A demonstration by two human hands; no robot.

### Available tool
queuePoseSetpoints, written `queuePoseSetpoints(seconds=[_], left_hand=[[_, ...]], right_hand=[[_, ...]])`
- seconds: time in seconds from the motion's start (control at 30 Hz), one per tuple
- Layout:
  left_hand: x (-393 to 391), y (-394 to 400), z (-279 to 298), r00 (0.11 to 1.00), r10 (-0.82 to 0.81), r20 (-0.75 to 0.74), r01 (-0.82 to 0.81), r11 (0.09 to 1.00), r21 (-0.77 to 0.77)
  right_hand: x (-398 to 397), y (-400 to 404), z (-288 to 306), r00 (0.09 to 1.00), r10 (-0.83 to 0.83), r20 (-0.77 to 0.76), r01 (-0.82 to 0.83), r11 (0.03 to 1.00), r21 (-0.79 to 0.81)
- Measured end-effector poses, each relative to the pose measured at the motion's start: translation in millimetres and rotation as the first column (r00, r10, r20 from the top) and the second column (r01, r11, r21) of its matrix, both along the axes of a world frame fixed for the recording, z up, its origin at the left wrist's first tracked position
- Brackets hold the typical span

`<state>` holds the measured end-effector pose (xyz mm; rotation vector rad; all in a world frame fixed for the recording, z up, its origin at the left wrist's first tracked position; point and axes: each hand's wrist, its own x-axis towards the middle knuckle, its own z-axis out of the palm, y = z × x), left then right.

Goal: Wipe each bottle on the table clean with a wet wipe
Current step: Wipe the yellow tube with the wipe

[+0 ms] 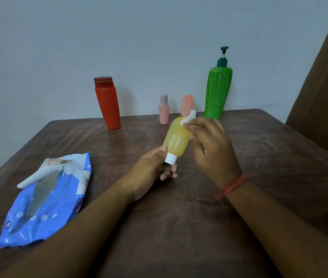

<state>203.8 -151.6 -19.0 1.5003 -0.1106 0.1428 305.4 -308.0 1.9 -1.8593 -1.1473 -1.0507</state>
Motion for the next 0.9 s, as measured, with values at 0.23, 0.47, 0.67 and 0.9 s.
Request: queuePoseSetpoints(seconds=[0.23, 0.47, 0.67, 0.9], left_hand=[[3.9, 2.5, -1.0, 0.995, -0.086, -0.058, 0.077, 0.985, -0.153], [0.0, 1.9, 2.3, 0.986, -0.155, -0.066, 0.147, 0.983, -0.107], [-0.4, -2.5, 3.1, 0.995, -0.054, -0.081, 0.055, 0.998, 0.013], [-4.3, -7.9, 5.1, 0.999, 0.023, -0.047, -0.013, 0.978, 0.206]], right_hand=[[6.8, 2.6, 4.9, 0.999, 0.001, -0.033, -0.002, 0.999, -0.045], [1.2, 1.5, -2.7, 0.999, 0.049, 0.014, -0.047, 0.993, -0.112], [-6.4, 0.6, -3.7, 0.996, 0.083, 0.032, -0.076, 0.983, -0.167], [-8.4, 4.6, -2.2, 0.995, 0.089, 0.036, -0.08, 0.978, -0.195]])
